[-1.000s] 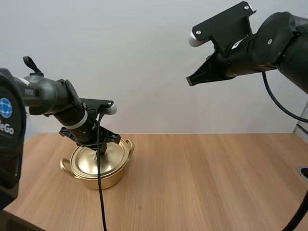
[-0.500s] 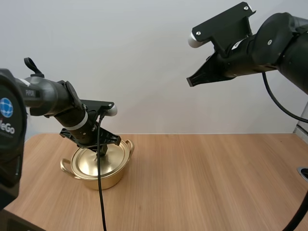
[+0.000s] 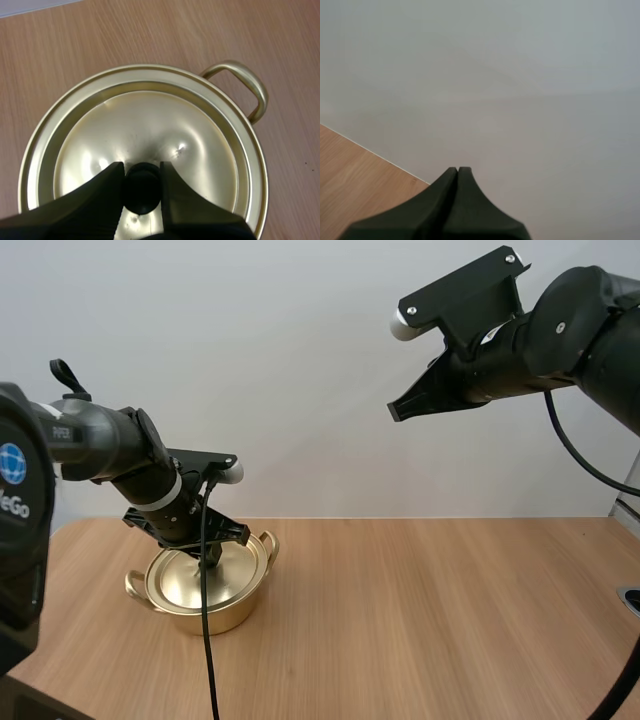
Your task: Open the pot, put the car inside, and close it
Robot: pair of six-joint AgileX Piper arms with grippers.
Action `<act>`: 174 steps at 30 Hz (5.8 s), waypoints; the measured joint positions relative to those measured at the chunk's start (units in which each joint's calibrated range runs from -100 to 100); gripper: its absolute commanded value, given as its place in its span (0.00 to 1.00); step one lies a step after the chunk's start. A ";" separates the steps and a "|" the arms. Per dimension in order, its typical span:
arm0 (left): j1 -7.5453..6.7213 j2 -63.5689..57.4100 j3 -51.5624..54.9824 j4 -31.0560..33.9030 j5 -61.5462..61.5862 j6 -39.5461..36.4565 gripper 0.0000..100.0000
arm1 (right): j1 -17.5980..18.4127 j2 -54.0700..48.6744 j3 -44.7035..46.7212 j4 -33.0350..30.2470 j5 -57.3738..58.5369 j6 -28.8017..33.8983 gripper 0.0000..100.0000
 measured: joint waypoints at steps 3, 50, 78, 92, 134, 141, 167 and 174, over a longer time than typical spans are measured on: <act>0.00 0.00 0.00 0.00 0.34 0.00 0.00 | 0.00 0.00 0.00 0.00 0.70 0.00 0.00; 0.00 -48.91 32.94 -15.08 -44.23 8.79 1.00 | 0.00 -6.78 33.62 4.37 -38.34 0.00 0.00; -4.26 -84.10 52.12 -8.02 -41.42 -6.73 0.49 | 0.00 -18.52 55.14 7.23 -48.18 3.02 0.00; -5.67 -84.10 52.12 -8.02 -36.45 -9.08 0.49 | 0.00 -18.52 55.14 4.83 -47.84 4.16 0.00; -5.23 -84.10 52.12 -15.94 -37.04 -9.08 0.49 | 0.35 -38.05 66.10 14.66 -39.09 4.40 0.00; -5.23 -84.10 52.12 -18.18 -37.04 -8.42 0.26 | 0.35 -52.13 66.19 11.92 -33.74 6.12 0.00; -5.23 -84.10 52.12 -9.29 -37.75 -8.71 0.00 | 0.35 -52.39 66.19 -11.76 -20.45 27.92 0.00; -5.23 -84.10 52.12 -9.29 -37.75 -8.71 0.00 | 0.35 -52.39 66.19 -11.76 -20.45 27.92 0.00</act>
